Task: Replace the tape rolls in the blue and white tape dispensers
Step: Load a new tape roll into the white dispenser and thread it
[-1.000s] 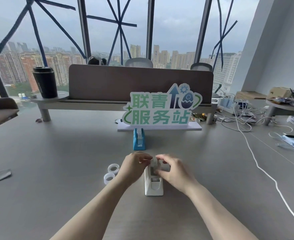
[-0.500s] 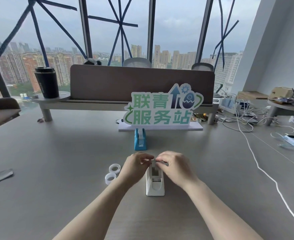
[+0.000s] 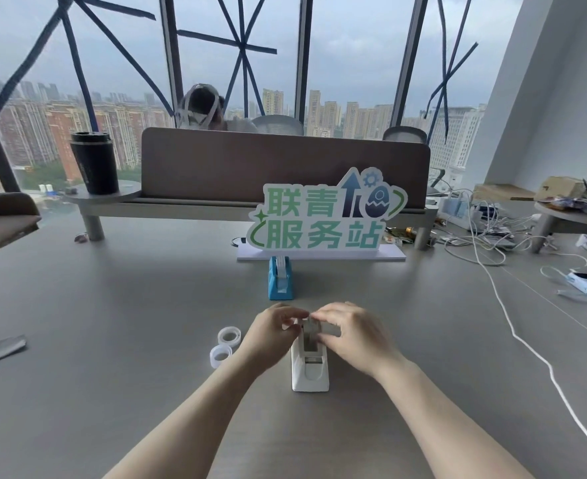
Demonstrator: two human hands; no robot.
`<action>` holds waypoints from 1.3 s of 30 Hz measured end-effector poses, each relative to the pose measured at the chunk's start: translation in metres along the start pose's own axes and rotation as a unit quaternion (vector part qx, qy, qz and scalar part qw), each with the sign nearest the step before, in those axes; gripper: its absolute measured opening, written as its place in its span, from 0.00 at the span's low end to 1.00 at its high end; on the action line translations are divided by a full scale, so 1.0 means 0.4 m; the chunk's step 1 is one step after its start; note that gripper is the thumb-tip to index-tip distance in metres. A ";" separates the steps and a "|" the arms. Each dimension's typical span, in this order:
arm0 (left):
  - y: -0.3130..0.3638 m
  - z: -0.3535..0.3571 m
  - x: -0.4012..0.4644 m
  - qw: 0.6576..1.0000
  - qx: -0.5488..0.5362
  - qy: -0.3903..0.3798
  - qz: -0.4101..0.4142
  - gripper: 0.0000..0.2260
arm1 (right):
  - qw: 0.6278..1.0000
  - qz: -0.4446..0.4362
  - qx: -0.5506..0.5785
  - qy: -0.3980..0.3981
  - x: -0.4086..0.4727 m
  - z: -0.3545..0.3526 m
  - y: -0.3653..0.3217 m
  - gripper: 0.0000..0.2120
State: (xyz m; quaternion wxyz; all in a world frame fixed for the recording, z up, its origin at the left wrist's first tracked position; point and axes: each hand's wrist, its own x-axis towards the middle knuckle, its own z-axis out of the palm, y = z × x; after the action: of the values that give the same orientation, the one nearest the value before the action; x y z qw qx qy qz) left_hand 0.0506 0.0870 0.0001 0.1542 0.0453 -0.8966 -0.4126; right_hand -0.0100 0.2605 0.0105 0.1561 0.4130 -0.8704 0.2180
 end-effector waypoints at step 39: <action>0.002 0.007 -0.005 0.998 -0.053 -0.031 -0.013 0.18 | 0.991 -0.087 -0.102 0.016 0.004 -0.004 -0.017 0.11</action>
State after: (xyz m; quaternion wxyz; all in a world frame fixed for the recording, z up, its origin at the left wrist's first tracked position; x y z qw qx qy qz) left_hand 0.0515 0.0899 -0.0015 0.1235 0.0356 -0.8771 -0.4629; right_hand -0.0053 0.2565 0.0145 0.2298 0.4659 -0.8460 0.1201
